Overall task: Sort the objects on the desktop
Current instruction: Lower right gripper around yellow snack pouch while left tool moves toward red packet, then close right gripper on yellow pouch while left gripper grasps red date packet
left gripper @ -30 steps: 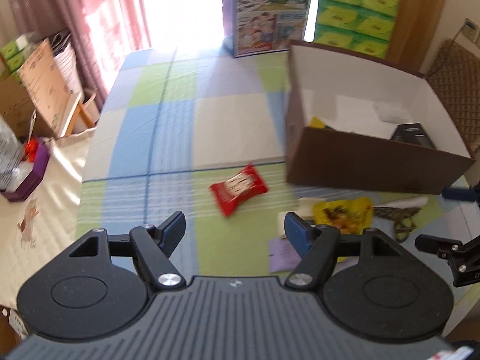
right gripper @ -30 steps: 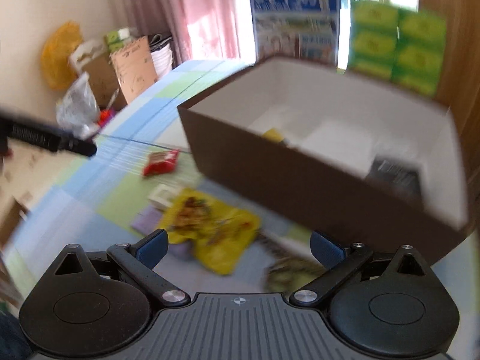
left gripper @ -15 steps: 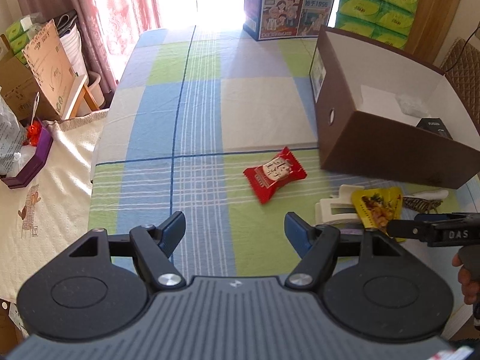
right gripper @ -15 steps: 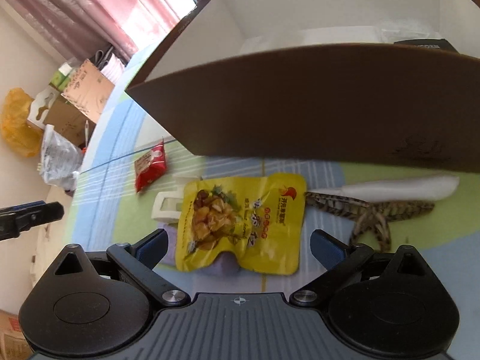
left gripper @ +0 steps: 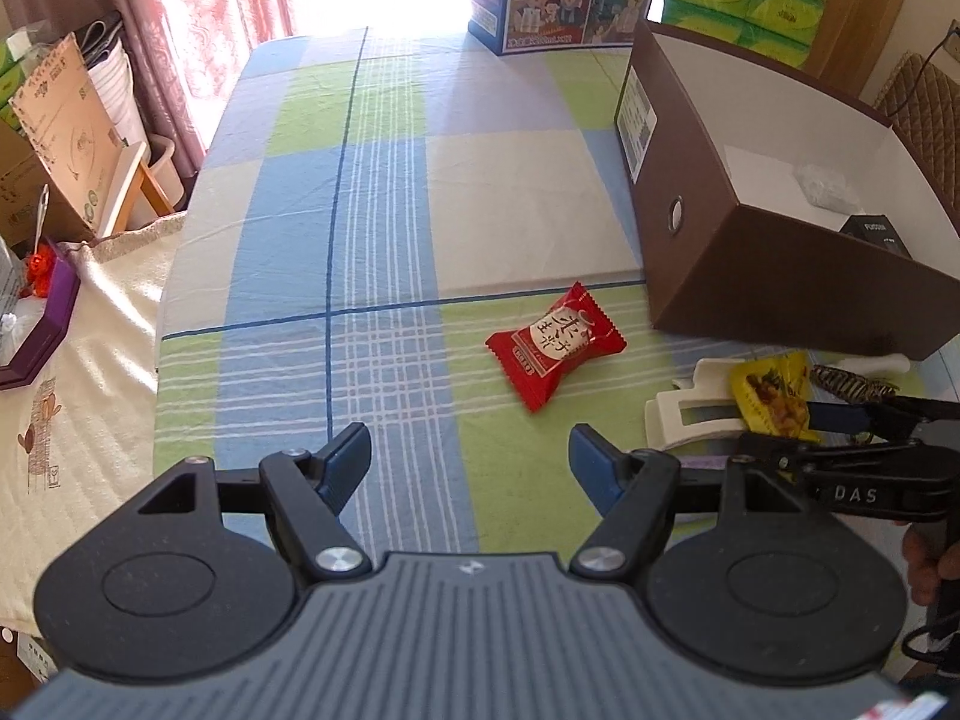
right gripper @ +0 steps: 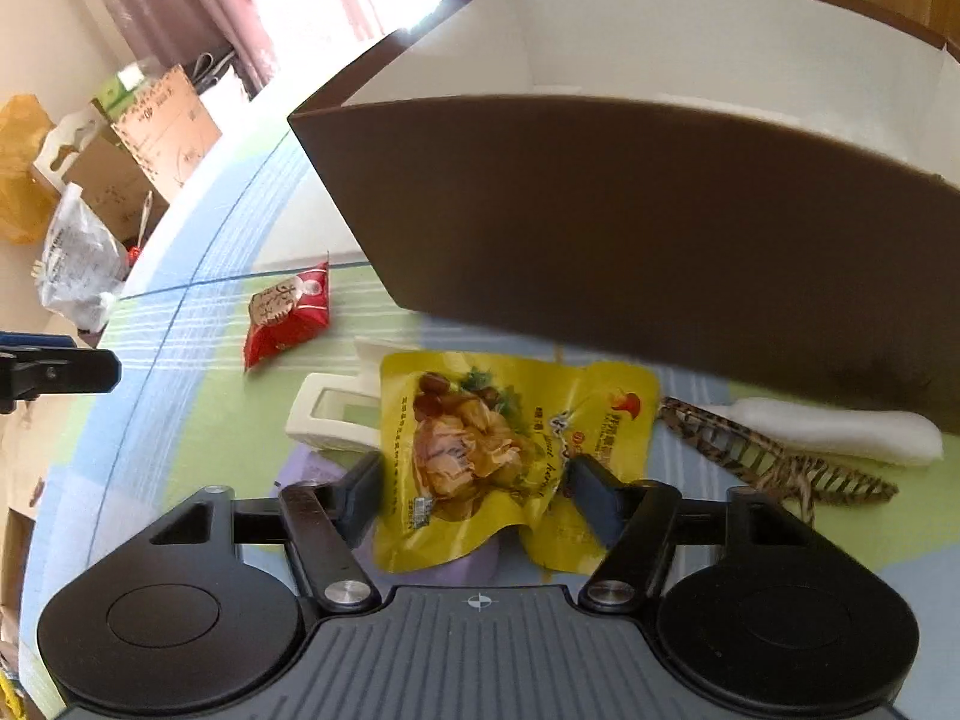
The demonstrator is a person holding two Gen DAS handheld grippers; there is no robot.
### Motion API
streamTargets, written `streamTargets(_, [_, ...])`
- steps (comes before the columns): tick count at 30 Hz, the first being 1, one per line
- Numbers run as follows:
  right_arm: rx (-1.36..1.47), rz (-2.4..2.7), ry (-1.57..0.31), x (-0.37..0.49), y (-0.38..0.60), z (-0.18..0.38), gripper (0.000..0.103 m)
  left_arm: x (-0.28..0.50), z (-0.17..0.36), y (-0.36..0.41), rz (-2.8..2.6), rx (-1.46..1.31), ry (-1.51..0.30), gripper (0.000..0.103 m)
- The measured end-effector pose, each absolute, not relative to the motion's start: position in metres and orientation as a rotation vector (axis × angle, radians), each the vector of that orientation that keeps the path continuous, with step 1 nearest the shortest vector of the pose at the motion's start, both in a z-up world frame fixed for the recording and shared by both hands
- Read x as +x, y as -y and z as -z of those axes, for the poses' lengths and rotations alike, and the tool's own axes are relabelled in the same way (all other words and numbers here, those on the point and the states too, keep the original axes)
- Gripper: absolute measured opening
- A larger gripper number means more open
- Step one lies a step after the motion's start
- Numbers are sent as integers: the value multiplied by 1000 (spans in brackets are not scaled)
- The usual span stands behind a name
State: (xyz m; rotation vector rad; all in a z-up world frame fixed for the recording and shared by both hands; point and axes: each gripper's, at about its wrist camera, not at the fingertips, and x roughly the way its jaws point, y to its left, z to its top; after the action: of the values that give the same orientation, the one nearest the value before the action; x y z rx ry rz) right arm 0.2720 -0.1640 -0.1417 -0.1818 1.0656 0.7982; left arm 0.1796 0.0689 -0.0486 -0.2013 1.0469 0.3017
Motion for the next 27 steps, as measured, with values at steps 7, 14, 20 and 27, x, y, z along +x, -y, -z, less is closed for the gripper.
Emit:
streamTargets(7, [-138,-786,-1071,276,182,137,54,192,55,-67,-265,-186,-1054,69])
streamTargets(14, [-35,-758,-1073,280,219,116,52,207,62,-58,-214,-124,-1059,69])
streamTargets(20, [-8,-771,-1034,272,238,92,52,222,70,-50,-169,-66,-1060,69])
streamTargets(27, [-3,-731,-980,268,256,70,52,237,77,-49,-120,-19,-1047,69])
